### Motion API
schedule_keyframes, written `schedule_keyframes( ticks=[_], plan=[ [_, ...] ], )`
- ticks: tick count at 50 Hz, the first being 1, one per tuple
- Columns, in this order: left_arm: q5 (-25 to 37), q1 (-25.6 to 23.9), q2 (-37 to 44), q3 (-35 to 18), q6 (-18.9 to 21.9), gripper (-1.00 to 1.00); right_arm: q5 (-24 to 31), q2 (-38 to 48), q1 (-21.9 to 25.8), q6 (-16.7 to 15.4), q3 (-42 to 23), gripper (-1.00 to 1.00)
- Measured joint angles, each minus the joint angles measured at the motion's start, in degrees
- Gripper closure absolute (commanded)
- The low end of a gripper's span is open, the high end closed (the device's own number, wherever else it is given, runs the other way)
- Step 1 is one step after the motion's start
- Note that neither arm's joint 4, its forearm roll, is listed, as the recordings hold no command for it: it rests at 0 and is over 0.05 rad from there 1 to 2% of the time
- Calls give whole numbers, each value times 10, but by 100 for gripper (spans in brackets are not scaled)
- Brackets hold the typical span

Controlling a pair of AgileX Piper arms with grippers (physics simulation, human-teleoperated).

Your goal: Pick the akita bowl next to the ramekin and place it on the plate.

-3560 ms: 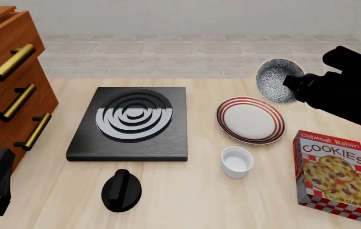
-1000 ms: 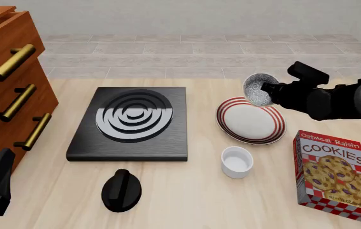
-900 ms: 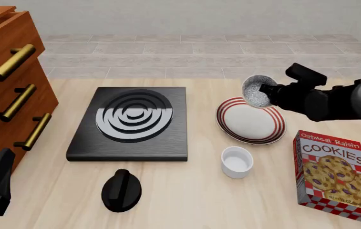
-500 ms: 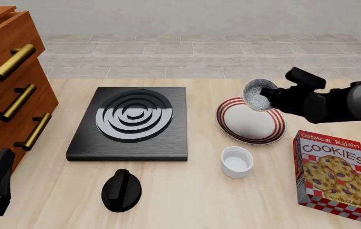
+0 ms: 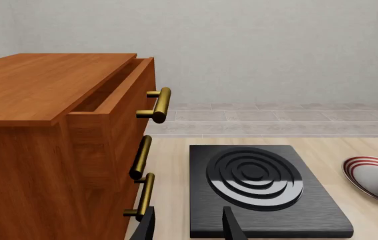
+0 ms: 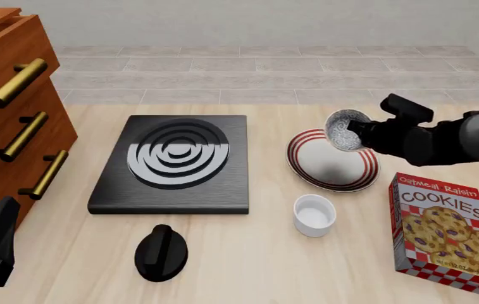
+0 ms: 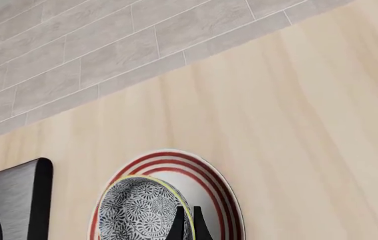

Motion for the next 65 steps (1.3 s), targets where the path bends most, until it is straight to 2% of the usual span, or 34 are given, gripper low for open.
schedule_keyframes(
  ticks=[40, 41, 65],
  plan=[
    [0, 0, 0, 0, 0, -100, -4, 39, 7, -5, -17, 100],
    [0, 0, 0, 0, 0, -100, -4, 39, 7, -5, -17, -100],
    [0, 0, 0, 0, 0, -100, 1, 9, 23, -23, 1, -100]
  ],
)
